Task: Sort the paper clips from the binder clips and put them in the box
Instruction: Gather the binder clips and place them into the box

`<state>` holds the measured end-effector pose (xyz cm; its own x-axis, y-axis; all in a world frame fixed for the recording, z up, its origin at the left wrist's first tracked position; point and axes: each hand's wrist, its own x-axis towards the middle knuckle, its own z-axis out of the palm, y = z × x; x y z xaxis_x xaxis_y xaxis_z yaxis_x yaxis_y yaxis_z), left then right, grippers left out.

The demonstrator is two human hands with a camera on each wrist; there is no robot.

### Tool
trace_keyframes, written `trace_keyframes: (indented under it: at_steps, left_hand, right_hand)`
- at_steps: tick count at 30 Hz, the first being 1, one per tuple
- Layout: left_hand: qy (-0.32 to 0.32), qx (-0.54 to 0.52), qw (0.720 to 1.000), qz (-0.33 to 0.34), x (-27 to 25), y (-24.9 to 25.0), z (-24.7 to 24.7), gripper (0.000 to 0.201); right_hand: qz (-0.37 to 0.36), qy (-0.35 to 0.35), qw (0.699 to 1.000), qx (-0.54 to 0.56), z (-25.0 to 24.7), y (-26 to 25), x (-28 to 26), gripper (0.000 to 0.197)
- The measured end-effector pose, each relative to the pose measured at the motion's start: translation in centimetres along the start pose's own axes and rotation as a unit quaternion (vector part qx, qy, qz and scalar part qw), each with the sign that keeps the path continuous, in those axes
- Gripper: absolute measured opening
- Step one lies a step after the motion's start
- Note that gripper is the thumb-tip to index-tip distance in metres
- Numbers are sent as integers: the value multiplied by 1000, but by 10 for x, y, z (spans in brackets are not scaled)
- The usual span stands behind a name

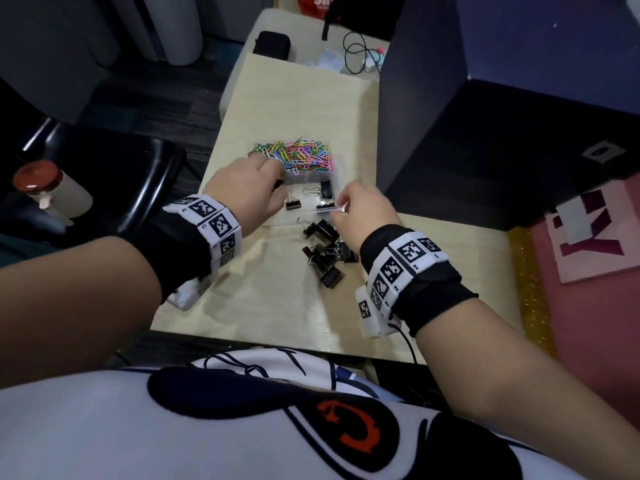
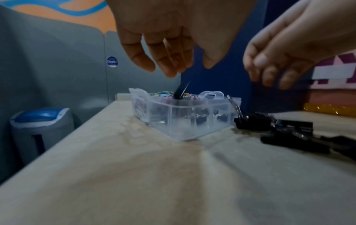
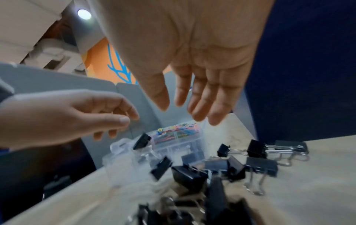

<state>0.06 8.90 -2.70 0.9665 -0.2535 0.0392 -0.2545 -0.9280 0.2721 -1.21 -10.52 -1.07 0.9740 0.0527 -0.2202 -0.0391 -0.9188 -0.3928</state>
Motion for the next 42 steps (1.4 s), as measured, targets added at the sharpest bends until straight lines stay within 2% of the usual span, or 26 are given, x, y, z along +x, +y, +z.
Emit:
trace_keyframes:
  at_steps: [2, 4, 7, 10, 14, 17, 20, 24, 26, 29, 32, 34, 36, 37, 40, 42]
  left_hand:
    - [-23, 24, 998, 56, -4, 3, 5, 32]
    - [-71, 35, 991, 109, -13, 11, 14, 32]
    - [-153, 81, 971, 166, -23, 27, 32, 37]
    - [-206, 132, 957, 156, -28, 33, 46, 42]
    - [-211, 144, 956, 143, -26, 28, 56, 34]
    - [-221, 130, 958, 131, -24, 28, 54, 31]
    - [-196, 86, 967, 140, -22, 31, 46, 31]
    - [-51, -40, 986, 156, -17, 30, 24, 31]
    - [21, -73, 988, 135, -7, 26, 12, 29]
    - [33, -76, 994, 65, 5, 18, 2, 37]
    - [32, -39, 994, 97, -1, 15, 6, 32]
    - [-25, -2, 992, 123, -11, 21, 13, 27]
    - [-124, 46, 982, 133, -22, 28, 23, 29]
    - [-152, 62, 975, 148, -27, 29, 30, 31]
    - [-201, 111, 958, 175, -31, 30, 43, 36]
    - [-224, 135, 949, 175, -29, 30, 45, 35]
  right_hand:
    - [8, -100, 991, -92, 13, 9, -5, 27]
    - [24, -150, 982, -111, 25, 17, -12, 42]
    - [14, -124, 989, -85, 39, 25, -19, 45]
    - [3, -102, 990, -93, 46, 30, -19, 40]
    - [2, -96, 990, -107, 46, 36, -17, 20]
    - [16, -79, 994, -70, 39, 38, -15, 14]
    - [32, -45, 998, -29, 26, 32, -11, 16]
    - [13, 40, 998, 56, 5, 10, -5, 11]
    - [-10, 70, 993, 91, -3, -2, 1, 17]
    - [-3, 44, 995, 87, -5, -8, 7, 38]
    - [15, 5, 1000, -1, 1, -1, 6, 38]
    - [-6, -32, 998, -50, 10, 5, 3, 30]
    - [-54, -92, 991, -84, 23, 11, -2, 38]
    - [-78, -119, 985, -96, 29, 13, -4, 46]
    - [-109, -155, 975, -119, 40, 17, -7, 62]
    - [-109, -153, 975, -120, 41, 18, -7, 58]
